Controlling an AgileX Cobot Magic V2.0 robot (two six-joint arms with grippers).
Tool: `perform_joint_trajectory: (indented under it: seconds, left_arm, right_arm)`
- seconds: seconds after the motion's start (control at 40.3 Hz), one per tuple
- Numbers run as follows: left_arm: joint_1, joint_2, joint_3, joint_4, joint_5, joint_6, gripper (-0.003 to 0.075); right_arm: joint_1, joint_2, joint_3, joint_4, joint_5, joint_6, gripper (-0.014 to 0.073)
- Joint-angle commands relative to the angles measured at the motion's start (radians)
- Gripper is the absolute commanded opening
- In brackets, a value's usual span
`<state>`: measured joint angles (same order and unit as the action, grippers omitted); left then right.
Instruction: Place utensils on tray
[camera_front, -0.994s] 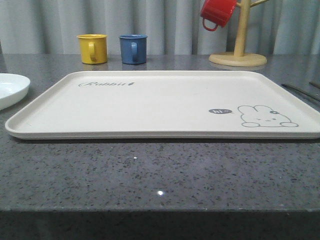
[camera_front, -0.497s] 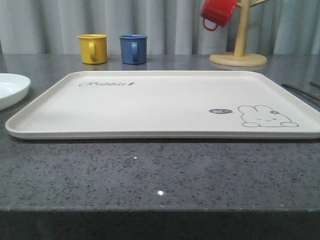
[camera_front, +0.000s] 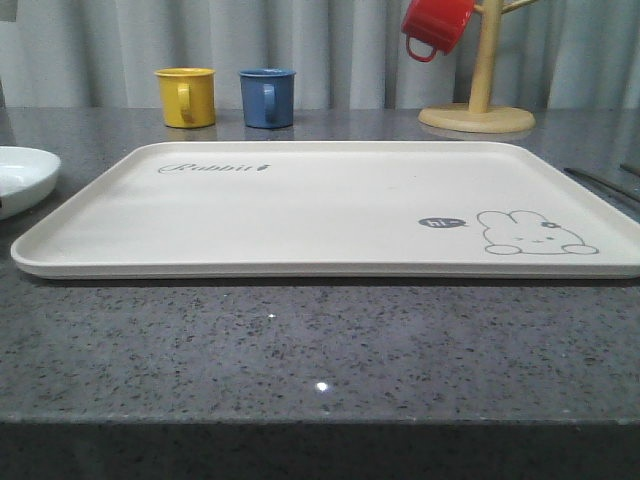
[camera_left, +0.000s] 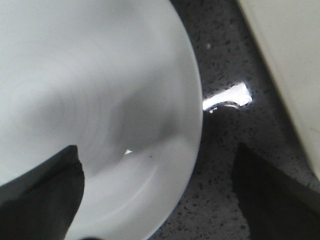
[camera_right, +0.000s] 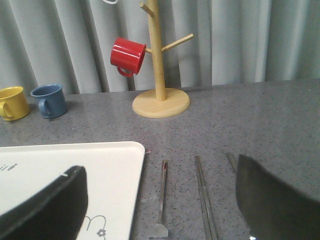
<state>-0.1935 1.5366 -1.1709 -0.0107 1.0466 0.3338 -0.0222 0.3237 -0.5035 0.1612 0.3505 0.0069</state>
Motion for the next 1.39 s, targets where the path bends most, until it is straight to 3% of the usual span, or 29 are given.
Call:
perform_joint_trajectory:
  seconds: [0.0, 0.199, 0.323, 0.596, 0.869, 1.366]
  left_arm:
    - [-0.006, -0.004, -0.032, 0.001, -0.011, 0.002, 0.0535]
    - [-0.006, 0.004, -0.032, 0.001, -0.011, 0.002, 0.0360]
    - [-0.006, 0.004, -0.032, 0.001, -0.011, 0.002, 0.0202]
    - [-0.006, 0.004, -0.032, 0.001, -0.010, 0.021, -0.0020]
    - [-0.055, -0.046, -0.148, 0.046, 0.007, 0.020, -0.0018]
    - [-0.459, 0.042, -0.477, 0.069, 0.021, -0.011, -0.0018]
  right_arm:
    - [-0.006, 0.016, -0.037, 0.001, -0.077, -0.007, 0.0624]
    - [-0.006, 0.016, -0.037, 0.001, -0.077, -0.007, 0.0624]
    - [-0.006, 0.016, -0.037, 0.001, -0.077, -0.007, 0.0624]
    - [-0.006, 0.016, -0.037, 0.001, -0.077, -0.007, 0.0624]
    - [-0.006, 0.016, -0.037, 0.001, -0.077, -0.007, 0.0624]
    - [-0.006, 0.016, -0.037, 0.001, -0.077, -0.007, 0.0624]
